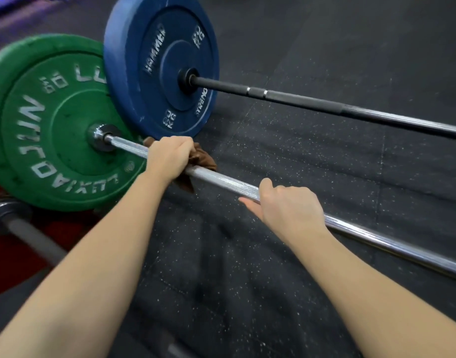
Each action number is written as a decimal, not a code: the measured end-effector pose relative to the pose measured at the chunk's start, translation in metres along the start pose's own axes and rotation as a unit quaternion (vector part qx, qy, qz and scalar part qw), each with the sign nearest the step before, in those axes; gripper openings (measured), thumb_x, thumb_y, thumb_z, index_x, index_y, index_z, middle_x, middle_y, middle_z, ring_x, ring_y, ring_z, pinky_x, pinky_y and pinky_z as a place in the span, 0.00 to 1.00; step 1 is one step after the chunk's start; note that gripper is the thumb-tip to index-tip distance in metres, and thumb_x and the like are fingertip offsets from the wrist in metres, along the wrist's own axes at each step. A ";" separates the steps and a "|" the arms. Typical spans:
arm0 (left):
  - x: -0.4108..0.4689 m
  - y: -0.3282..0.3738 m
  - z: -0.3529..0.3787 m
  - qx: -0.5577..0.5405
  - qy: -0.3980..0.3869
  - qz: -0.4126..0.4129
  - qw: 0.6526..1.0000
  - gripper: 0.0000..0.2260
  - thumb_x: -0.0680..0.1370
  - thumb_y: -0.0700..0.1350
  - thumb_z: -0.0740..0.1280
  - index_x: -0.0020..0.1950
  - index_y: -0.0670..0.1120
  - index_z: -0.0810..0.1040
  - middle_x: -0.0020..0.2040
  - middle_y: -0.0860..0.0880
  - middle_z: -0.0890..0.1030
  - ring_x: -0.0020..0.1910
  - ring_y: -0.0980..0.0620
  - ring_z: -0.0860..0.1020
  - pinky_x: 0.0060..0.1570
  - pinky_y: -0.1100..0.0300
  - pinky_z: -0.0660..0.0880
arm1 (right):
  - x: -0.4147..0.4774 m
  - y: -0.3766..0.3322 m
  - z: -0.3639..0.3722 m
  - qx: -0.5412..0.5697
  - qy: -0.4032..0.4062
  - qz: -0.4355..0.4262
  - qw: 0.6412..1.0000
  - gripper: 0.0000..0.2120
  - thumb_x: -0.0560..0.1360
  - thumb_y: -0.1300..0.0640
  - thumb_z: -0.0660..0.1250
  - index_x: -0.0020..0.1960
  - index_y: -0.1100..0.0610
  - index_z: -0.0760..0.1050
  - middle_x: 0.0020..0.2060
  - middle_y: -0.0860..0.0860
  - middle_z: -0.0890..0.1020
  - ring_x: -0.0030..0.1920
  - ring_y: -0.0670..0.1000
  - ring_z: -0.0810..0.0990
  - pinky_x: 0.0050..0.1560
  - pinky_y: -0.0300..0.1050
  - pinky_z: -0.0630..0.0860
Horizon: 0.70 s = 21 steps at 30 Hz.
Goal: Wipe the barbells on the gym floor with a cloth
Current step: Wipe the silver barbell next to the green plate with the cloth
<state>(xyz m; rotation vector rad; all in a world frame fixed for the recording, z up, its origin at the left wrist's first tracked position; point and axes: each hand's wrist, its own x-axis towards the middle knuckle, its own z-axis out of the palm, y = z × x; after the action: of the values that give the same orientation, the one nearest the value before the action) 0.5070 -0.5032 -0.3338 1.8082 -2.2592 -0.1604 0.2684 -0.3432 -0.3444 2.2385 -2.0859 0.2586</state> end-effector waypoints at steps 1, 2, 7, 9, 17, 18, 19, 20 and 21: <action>-0.005 0.009 0.004 0.007 0.004 0.003 1.000 0.17 0.75 0.51 0.53 0.43 0.47 0.80 0.49 0.47 0.84 0.53 0.39 0.78 0.49 0.47 0.69 | -0.001 0.000 -0.001 -0.027 -0.006 -0.003 1.000 0.27 0.78 0.32 0.57 0.39 0.56 0.60 0.21 0.45 0.54 0.19 0.49 0.50 0.24 0.39 0.48; -0.009 0.018 0.006 0.011 0.005 0.004 1.000 0.16 0.76 0.51 0.53 0.43 0.47 0.80 0.47 0.47 0.84 0.52 0.39 0.78 0.48 0.48 0.68 | -0.001 0.000 -0.001 -0.055 -0.009 -0.013 0.998 0.27 0.79 0.31 0.54 0.41 0.55 0.61 0.22 0.46 0.57 0.20 0.50 0.54 0.24 0.41 0.50; -0.025 0.055 0.010 -0.049 -0.004 0.021 0.999 0.13 0.77 0.49 0.57 0.33 0.48 0.70 0.32 0.52 0.74 0.42 0.45 0.74 0.40 0.50 0.61 | -0.001 0.000 -0.005 -0.061 -0.042 -0.012 0.997 0.27 0.80 0.30 0.47 0.47 0.55 0.61 0.28 0.47 0.64 0.24 0.51 0.61 0.26 0.46 0.54; -0.030 0.065 0.012 -0.065 -0.015 0.040 0.997 0.13 0.74 0.51 0.55 0.33 0.48 0.69 0.32 0.51 0.75 0.41 0.45 0.75 0.42 0.49 0.66 | -0.001 -0.001 -0.005 -0.065 -0.039 -0.010 0.997 0.27 0.80 0.29 0.48 0.47 0.55 0.61 0.27 0.47 0.63 0.24 0.51 0.60 0.26 0.46 0.53; -0.019 0.035 0.002 -0.056 -0.076 0.128 0.987 0.09 0.75 0.52 0.56 0.37 0.53 0.70 0.35 0.51 0.77 0.40 0.48 0.75 0.38 0.52 0.66 | 0.000 -0.001 -0.007 -0.066 -0.065 -0.014 0.996 0.27 0.81 0.30 0.46 0.48 0.55 0.61 0.28 0.47 0.65 0.25 0.51 0.63 0.26 0.46 0.56; -0.015 0.031 0.000 -0.045 -0.078 0.132 0.987 0.09 0.75 0.52 0.56 0.36 0.54 0.69 0.34 0.51 0.76 0.39 0.47 0.75 0.37 0.52 0.64 | 0.000 0.000 -0.006 -0.060 -0.066 -0.015 0.996 0.27 0.81 0.30 0.46 0.48 0.54 0.61 0.28 0.47 0.66 0.25 0.51 0.64 0.26 0.46 0.56; -0.011 0.027 -0.003 -0.034 -0.077 0.128 0.988 0.11 0.75 0.53 0.55 0.34 0.54 0.69 0.34 0.52 0.76 0.40 0.46 0.75 0.38 0.52 0.64 | 0.000 0.000 -0.005 -0.054 -0.067 -0.014 0.996 0.26 0.81 0.30 0.46 0.48 0.54 0.61 0.29 0.47 0.67 0.25 0.51 0.64 0.26 0.46 0.57; -0.007 0.022 -0.006 -0.019 -0.076 0.119 0.990 0.12 0.75 0.53 0.55 0.33 0.53 0.69 0.34 0.52 0.75 0.41 0.45 0.75 0.39 0.52 0.64 | 0.000 0.000 -0.004 -0.052 -0.067 -0.013 0.996 0.26 0.81 0.31 0.46 0.48 0.54 0.61 0.29 0.47 0.67 0.25 0.51 0.65 0.26 0.46 0.57; -0.002 0.016 -0.008 -0.003 -0.075 0.106 0.992 0.13 0.75 0.54 0.54 0.33 0.52 0.69 0.35 0.53 0.76 0.42 0.44 0.75 0.40 0.52 0.65 | 0.001 0.001 -0.004 -0.051 -0.067 -0.013 0.996 0.26 0.81 0.31 0.46 0.48 0.55 0.61 0.29 0.47 0.67 0.25 0.51 0.65 0.26 0.46 0.57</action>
<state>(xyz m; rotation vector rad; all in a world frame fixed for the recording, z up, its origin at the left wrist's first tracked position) 0.4942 -0.4975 -0.3226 1.5872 -2.5328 -0.2709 0.2674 -0.3431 -0.3403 2.2802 -2.0792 0.0002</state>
